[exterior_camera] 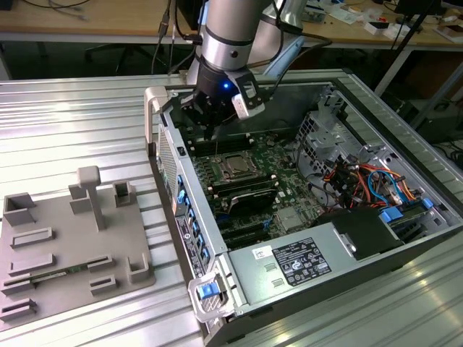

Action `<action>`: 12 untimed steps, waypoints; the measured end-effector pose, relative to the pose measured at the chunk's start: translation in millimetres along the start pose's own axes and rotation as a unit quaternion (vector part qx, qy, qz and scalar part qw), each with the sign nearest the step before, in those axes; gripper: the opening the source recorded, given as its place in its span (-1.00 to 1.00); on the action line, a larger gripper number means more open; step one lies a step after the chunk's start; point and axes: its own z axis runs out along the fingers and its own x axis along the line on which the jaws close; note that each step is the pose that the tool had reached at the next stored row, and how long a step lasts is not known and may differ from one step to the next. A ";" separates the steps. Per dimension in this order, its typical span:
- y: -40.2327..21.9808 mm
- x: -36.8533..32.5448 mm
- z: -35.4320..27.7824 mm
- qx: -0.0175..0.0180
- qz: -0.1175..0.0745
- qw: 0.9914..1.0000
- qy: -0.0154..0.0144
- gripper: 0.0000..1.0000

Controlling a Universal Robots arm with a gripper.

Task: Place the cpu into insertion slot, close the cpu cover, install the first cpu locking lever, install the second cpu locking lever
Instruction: 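Install the first cpu locking lever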

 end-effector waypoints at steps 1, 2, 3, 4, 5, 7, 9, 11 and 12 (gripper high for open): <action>0.0 0.0 0.1 0.000 -0.010 1.000 0.001 -0.79; -1.0 -0.2 0.3 0.000 -0.017 1.000 0.001 -0.79; -1.9 -1.0 0.6 0.000 -0.018 1.000 0.001 -0.79; -2.2 -1.4 0.7 0.000 -0.019 1.000 0.001 -0.79; -2.4 -2.6 1.0 0.000 -0.019 1.000 0.001 -0.79; -2.1 -6.3 1.7 0.000 -0.021 1.000 0.001 -0.79; -1.3 -14.0 2.8 0.000 -0.024 1.000 0.001 -0.79; -0.8 -19.3 3.5 0.000 -0.027 1.000 0.002 -0.79; -0.4 -23.9 4.0 0.000 -0.029 1.000 0.002 -0.79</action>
